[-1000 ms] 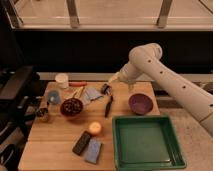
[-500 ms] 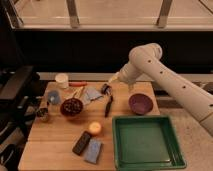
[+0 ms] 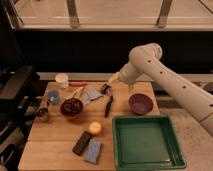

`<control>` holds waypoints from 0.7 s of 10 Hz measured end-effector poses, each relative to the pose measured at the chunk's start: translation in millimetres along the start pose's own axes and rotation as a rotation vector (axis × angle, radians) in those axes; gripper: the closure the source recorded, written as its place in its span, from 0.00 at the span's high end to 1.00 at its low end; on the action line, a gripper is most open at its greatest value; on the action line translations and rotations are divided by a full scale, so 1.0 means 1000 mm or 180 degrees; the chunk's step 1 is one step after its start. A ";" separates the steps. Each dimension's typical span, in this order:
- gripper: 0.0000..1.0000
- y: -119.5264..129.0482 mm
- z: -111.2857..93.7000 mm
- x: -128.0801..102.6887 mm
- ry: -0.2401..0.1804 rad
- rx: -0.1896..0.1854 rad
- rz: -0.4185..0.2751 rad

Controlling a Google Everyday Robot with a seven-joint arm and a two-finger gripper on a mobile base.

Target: Place brush in paper cup

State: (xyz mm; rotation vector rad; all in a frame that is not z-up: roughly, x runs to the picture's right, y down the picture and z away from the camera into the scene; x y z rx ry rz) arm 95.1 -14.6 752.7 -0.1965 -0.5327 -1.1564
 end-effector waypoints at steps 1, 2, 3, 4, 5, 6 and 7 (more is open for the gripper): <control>0.74 0.000 0.000 0.000 0.0000 0.0000 0.0000; 0.74 0.000 0.000 0.000 0.0000 0.0000 0.0000; 0.74 0.000 0.000 0.000 -0.0002 0.0000 0.0001; 0.74 0.001 0.001 0.000 0.0001 -0.0010 -0.0003; 0.74 0.001 0.001 0.001 0.0046 -0.0043 -0.0027; 0.74 -0.003 0.004 0.003 0.0115 -0.0050 -0.0089; 0.74 -0.009 0.008 0.004 0.0162 -0.0050 -0.0153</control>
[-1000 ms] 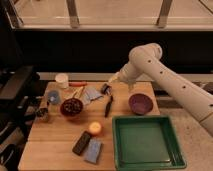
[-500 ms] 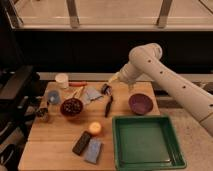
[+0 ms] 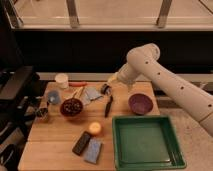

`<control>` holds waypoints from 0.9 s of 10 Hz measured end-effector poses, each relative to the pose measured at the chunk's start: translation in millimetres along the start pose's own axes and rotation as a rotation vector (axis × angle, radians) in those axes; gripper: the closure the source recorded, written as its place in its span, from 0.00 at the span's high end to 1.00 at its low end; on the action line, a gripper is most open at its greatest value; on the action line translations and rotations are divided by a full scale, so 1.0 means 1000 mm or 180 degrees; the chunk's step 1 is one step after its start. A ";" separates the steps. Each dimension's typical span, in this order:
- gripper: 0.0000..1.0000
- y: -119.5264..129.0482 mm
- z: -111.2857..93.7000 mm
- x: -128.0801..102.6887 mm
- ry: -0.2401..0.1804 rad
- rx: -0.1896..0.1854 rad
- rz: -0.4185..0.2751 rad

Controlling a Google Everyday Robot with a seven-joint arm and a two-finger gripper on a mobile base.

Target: Place brush in paper cup

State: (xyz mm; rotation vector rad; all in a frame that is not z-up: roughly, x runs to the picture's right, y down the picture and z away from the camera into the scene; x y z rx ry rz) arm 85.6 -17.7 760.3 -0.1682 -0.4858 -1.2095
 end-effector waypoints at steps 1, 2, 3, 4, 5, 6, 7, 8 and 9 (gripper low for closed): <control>0.74 -0.015 0.011 0.000 0.0050 -0.0005 -0.0140; 0.74 -0.022 0.023 -0.001 0.0043 -0.0017 -0.0228; 0.74 -0.024 0.042 -0.001 0.0010 -0.0040 -0.0321; 0.74 -0.023 0.057 0.001 -0.0009 -0.0068 -0.0381; 0.74 -0.024 0.080 0.004 -0.0046 -0.0092 -0.0436; 0.74 -0.023 0.095 0.008 -0.0071 -0.0099 -0.0442; 0.74 -0.016 0.114 0.015 -0.0107 -0.0110 -0.0413; 0.74 -0.015 0.122 0.016 -0.0129 -0.0104 -0.0400; 0.74 -0.015 0.122 0.016 -0.0131 -0.0102 -0.0399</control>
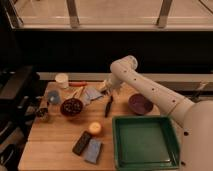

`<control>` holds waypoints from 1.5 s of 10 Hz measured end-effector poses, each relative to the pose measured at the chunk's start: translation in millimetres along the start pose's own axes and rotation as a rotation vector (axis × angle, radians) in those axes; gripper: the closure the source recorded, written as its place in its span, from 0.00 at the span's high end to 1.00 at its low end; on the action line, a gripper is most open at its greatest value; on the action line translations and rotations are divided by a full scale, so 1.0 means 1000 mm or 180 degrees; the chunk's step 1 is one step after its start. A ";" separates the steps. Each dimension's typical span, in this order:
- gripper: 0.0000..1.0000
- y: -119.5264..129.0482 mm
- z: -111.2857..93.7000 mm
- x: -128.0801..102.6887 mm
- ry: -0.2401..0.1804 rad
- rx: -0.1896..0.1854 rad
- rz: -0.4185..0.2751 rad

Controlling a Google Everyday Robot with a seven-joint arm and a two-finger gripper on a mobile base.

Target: Place brush in paper cup

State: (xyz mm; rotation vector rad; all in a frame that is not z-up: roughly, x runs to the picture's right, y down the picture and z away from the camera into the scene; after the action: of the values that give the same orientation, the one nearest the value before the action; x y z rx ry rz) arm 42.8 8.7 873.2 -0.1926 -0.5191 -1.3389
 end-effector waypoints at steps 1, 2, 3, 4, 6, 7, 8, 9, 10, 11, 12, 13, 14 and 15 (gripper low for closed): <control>0.74 0.001 0.000 0.000 -0.0003 0.0001 0.0004; 0.74 0.001 0.000 0.000 -0.0003 0.0006 0.0000; 0.74 0.001 -0.001 0.000 -0.0004 0.0014 -0.0014; 0.74 0.001 0.002 0.000 0.0000 -0.0013 -0.0035; 0.74 0.001 0.026 -0.004 0.0004 -0.0072 -0.0035; 0.74 0.005 0.038 -0.007 0.0007 -0.0104 -0.0022; 0.74 0.010 0.055 -0.010 -0.0007 -0.0153 -0.0012; 0.74 0.014 0.072 -0.015 -0.0049 -0.0200 -0.0010; 0.74 0.017 0.084 -0.018 -0.0084 -0.0248 -0.0008; 0.74 0.020 0.092 -0.019 -0.0117 -0.0285 0.0001; 0.74 0.027 0.100 -0.018 -0.0152 -0.0339 0.0028; 0.70 0.028 0.105 -0.016 -0.0173 -0.0360 0.0026; 0.63 0.026 0.108 -0.016 -0.0201 -0.0353 0.0023; 0.53 0.027 0.108 -0.017 -0.0206 -0.0359 0.0012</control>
State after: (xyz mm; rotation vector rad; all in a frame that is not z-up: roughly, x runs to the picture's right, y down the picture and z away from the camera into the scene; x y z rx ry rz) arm 39.9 75.2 963.7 -0.3303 -0.4976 -1.3628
